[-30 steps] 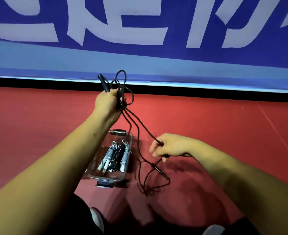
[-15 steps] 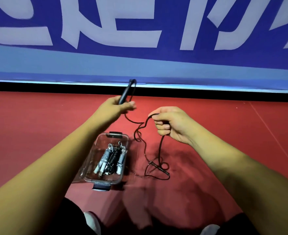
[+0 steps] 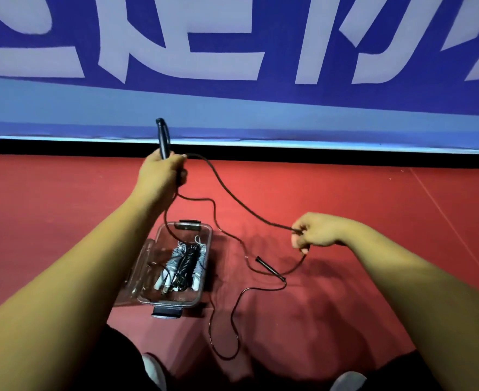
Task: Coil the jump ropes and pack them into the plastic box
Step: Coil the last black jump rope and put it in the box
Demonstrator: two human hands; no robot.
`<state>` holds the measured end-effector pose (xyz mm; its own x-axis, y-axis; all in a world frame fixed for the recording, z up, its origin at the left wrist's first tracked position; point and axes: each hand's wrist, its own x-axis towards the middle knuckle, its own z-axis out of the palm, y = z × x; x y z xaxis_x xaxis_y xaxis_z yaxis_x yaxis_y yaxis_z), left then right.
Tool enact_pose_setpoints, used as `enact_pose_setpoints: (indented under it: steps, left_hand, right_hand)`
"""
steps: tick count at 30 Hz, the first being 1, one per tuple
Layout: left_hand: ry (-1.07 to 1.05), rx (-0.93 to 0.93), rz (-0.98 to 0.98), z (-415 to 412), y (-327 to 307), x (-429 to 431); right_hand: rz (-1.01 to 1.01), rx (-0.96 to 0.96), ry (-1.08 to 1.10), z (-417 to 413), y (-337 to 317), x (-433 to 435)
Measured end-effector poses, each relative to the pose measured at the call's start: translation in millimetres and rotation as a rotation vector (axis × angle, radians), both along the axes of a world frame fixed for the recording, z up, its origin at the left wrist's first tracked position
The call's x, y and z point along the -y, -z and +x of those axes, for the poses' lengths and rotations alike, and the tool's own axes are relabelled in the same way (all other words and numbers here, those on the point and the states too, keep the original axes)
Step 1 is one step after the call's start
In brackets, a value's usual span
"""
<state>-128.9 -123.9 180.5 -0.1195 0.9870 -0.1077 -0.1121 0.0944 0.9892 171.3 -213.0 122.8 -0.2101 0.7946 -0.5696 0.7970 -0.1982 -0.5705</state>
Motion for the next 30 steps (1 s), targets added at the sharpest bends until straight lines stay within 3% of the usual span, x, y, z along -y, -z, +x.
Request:
enact_pose_setpoints:
  steps: [2, 5, 6, 7, 10, 14, 18, 21, 24, 25, 30]
  left_hand:
    - [0.036, -0.233, -0.061, -10.3, 5.8, -6.0]
    - [0.178, -0.960, -0.020, -14.0, 12.8, -8.0]
    - [0.221, -1.052, 0.064, -10.1, 10.5, -6.2]
    - [0.278, -0.990, 0.114, -3.9, 5.0, 0.8]
    - [0.590, -0.538, 0.098, 22.8, -12.2, 34.7]
    - [0.941, -0.374, 0.034, 47.1, -11.0, 66.0]
    - [0.775, -0.287, -0.003, 48.0, -4.5, 59.4]
    - [0.602, -0.338, -0.058, 44.6, 11.1, 46.0]
    - [0.493, -0.791, 0.013, 41.2, 34.9, 33.0]
    - [0.445, -0.856, 0.036, 41.1, 40.4, 29.1]
    - [0.506, -0.627, -0.124, 47.1, 66.0, 16.6]
  right_hand:
    - [0.099, -0.086, 0.091, 1.0, -3.7, -2.3]
    - [0.192, -0.295, 0.141, -18.7, -28.1, -4.1]
    - [0.199, -0.342, 0.139, -28.2, -36.9, -3.3]
    - [0.200, -0.381, 0.130, -38.0, -44.8, -2.0]
    - [0.206, -0.498, 0.142, -61.0, -62.5, -0.6]
    - [0.245, -0.623, 0.283, -65.9, -69.1, -4.2]
    - [0.228, -0.656, 0.341, -55.7, -60.4, -5.4]
    - [0.327, -0.460, 0.371, -50.7, -47.2, -8.6]
    - [0.465, -0.255, 0.398, -43.9, -27.8, -24.2]
    - [0.524, -0.215, 0.438, -39.8, -20.5, -32.8]
    - [0.694, 0.191, 0.625, -24.8, 32.4, -59.2]
